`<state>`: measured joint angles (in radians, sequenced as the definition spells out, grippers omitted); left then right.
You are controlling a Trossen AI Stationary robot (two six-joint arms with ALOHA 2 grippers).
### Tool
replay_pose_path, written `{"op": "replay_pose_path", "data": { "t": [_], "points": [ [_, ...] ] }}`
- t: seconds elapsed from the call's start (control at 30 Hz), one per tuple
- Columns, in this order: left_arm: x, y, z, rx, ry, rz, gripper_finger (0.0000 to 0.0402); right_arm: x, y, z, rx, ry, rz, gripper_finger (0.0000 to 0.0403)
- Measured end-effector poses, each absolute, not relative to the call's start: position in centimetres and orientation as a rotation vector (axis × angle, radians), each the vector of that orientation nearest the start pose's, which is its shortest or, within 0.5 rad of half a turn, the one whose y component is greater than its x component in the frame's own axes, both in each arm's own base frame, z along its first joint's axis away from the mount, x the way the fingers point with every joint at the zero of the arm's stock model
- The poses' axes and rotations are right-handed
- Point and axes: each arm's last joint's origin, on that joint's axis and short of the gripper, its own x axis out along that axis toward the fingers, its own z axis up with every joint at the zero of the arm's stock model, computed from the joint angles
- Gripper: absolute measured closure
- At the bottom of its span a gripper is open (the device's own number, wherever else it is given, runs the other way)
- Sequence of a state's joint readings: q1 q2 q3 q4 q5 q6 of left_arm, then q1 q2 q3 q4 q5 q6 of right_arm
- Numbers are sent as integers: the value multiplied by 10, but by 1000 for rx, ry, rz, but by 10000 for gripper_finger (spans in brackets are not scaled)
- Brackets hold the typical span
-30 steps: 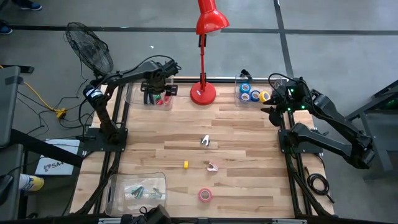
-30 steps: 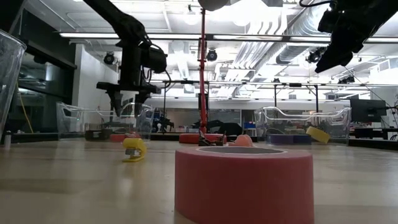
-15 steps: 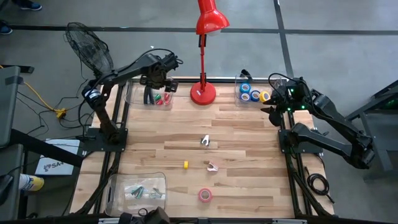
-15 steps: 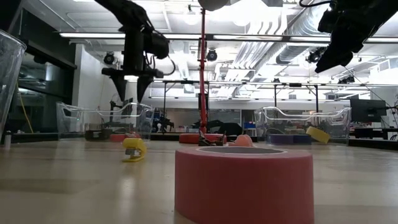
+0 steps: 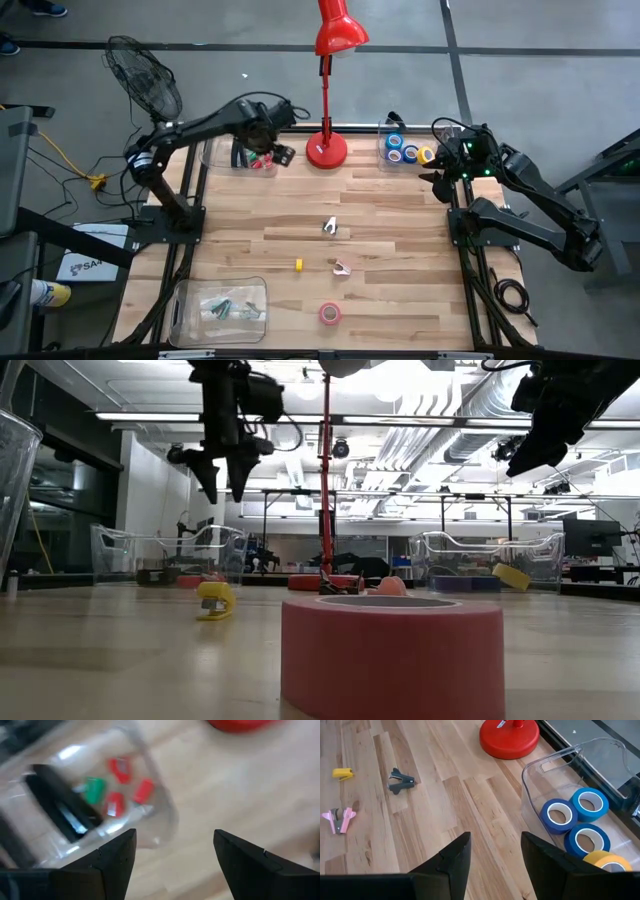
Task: Pick and place Stapler, Stapler remover, tape
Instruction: Put the black stapler remover into the bottom transparent bin
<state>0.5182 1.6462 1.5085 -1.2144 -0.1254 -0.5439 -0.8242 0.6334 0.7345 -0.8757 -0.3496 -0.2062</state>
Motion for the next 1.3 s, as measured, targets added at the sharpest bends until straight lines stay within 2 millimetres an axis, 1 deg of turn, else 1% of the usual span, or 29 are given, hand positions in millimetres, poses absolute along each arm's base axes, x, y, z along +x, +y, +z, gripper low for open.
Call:
{"op": "replay_pose_path", "data": {
  "t": [0.1,0.17,0.4,0.63,0.73,0.87,1.03,1.2,1.3],
  "points": [
    [279,139,298,-644,1219,773,140,84,-76,278,238,690,-379,237],
    [285,126,298,-619,1228,732,140,84,-76,278,238,690,-379,237],
    [306,88,300,-747,1125,759,140,84,-76,278,238,690,-378,237],
    [327,62,298,-902,976,786,140,84,-76,278,238,690,-378,237],
    [339,54,294,-957,915,778,140,84,-76,278,238,690,-378,237],
    [354,48,280,-1026,896,796,140,84,-76,278,238,690,-377,237],
    [372,49,255,-1121,945,781,140,84,-76,278,238,689,-378,237],
    [392,49,235,-1192,947,683,140,84,-76,278,238,690,-377,237],
    [401,49,222,-1228,957,661,140,84,-76,278,238,690,-378,237]
  ]
}}
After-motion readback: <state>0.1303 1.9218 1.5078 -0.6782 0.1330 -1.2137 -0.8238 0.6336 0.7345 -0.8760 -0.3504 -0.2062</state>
